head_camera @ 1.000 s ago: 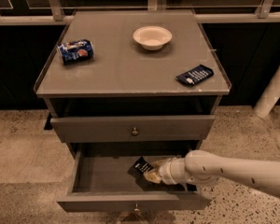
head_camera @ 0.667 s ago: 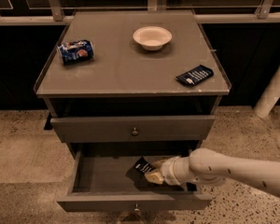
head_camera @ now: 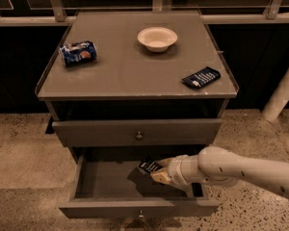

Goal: Pick rxbar chocolate from middle drawer and place on counter

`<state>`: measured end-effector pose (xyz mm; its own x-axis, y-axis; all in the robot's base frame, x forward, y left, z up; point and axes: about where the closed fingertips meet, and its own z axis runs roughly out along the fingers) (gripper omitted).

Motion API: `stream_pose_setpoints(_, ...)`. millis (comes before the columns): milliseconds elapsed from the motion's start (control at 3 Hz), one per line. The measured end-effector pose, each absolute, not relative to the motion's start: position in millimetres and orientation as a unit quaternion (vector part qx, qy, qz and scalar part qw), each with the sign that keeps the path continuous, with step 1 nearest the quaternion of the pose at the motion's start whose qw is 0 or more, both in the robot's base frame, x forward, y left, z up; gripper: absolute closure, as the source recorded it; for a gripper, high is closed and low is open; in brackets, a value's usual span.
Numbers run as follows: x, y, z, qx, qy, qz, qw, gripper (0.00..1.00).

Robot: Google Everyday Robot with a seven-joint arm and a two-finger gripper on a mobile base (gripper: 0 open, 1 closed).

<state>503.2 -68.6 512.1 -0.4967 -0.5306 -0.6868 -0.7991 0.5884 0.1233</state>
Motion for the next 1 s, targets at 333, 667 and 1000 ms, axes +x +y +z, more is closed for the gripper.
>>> stream_pose_setpoints(333, 499.6, -56.8, 522.0, -0.420, 0.827, 0.228, 0.294, 1.00)
stream_pose_setpoints(667, 470.6, -16.8, 551.3, -0.466, 0.810, 0.229, 0.273, 1.00)
stream_pose_setpoints(1000, 418.4, 11.3, 583.6, -0.508, 0.798, 0.205, 0.250, 1.00)
